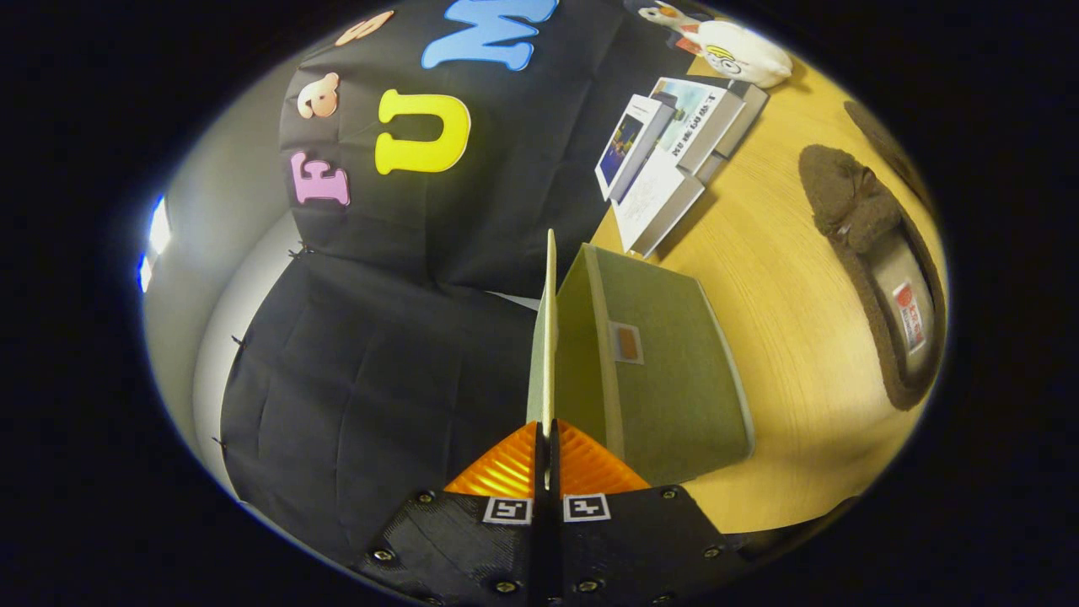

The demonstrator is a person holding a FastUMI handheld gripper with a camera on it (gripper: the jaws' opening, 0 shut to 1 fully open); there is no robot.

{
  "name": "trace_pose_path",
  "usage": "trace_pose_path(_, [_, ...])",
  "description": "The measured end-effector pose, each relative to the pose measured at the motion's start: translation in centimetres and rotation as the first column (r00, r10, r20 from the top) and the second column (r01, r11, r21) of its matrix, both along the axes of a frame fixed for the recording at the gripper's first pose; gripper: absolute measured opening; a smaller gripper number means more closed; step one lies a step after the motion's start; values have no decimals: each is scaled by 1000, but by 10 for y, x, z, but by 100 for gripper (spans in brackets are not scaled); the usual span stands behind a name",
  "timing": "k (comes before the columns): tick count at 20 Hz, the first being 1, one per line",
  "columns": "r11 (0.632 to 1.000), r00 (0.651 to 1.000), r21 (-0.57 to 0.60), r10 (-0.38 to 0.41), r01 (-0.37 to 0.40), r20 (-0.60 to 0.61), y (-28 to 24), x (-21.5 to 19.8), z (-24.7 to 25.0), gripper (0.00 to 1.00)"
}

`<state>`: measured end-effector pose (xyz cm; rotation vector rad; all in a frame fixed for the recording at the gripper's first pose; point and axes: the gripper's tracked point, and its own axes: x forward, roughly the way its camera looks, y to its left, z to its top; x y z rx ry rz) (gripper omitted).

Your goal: Open the storage box then place both shoes into the box .Put the left shoe in first, then the right shoe, with the right side of both shoes facing outward in a uniform manner.

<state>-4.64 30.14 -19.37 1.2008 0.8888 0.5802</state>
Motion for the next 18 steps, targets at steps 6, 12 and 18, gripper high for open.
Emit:
trace_pose_path(6, [999, 994, -41, 40, -36, 106, 20, 10, 57, 0])
trace_pose_path(12, [972, 957, -212, 150, -97, 248, 69, 10, 103, 0])
trace_pose_path(18, [946, 925, -292, 232, -142, 302, 128, 4, 122, 0])
